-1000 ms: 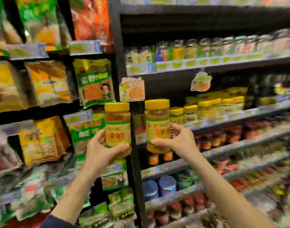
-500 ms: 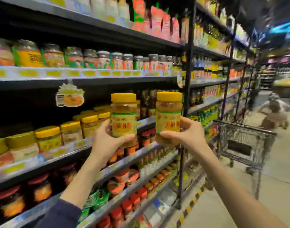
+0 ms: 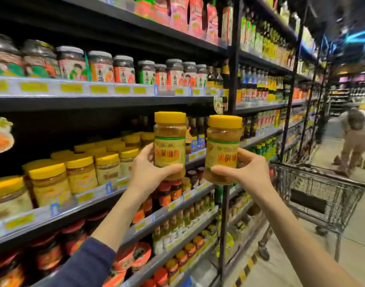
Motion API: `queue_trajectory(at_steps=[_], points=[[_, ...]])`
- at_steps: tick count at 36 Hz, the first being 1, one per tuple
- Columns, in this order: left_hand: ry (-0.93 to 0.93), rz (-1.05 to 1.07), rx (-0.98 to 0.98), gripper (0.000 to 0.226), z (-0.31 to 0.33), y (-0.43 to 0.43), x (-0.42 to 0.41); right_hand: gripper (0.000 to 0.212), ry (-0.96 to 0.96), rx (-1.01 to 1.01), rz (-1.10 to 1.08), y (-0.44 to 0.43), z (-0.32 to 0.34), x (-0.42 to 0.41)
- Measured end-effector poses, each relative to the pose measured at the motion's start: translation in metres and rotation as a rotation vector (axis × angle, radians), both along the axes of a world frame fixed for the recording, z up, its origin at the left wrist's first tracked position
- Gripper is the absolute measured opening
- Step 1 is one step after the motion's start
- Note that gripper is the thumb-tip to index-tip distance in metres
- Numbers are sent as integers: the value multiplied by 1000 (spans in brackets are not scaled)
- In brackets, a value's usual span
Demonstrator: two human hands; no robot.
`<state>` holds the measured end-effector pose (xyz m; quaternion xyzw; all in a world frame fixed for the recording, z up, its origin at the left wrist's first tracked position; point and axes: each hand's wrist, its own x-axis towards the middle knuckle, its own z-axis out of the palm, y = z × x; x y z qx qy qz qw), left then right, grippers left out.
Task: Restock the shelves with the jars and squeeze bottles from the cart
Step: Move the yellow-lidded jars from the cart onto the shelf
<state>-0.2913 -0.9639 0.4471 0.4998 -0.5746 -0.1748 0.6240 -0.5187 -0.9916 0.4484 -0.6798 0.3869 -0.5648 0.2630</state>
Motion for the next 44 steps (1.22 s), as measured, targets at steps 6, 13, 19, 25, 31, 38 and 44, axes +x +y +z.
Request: queue_trajectory(at_steps=[6,13,19,25,31,38,44], points=[[6,69,24,80,-1,-80,12,63,0,37,65,-88,-4,17],[-33,186,78,89,-12,-152,34,80,2,55,163,-173,-11,46],[-20,321,121,90,-27,-194,54,85,0,99,296,-236,-20,69],[2,487,165,88,-42,-221,63,60,21,100,461,-284,-28,85],[-12,656,255,89,-53,-229,60,76,54,148,630,-321,-36,99],[-66,816,331,81,-54,-229,51,70,48,203,792,-339,-46,106],[-74,873,418,69,-53,-238,59,58,34,201,874,-345,-46,109]])
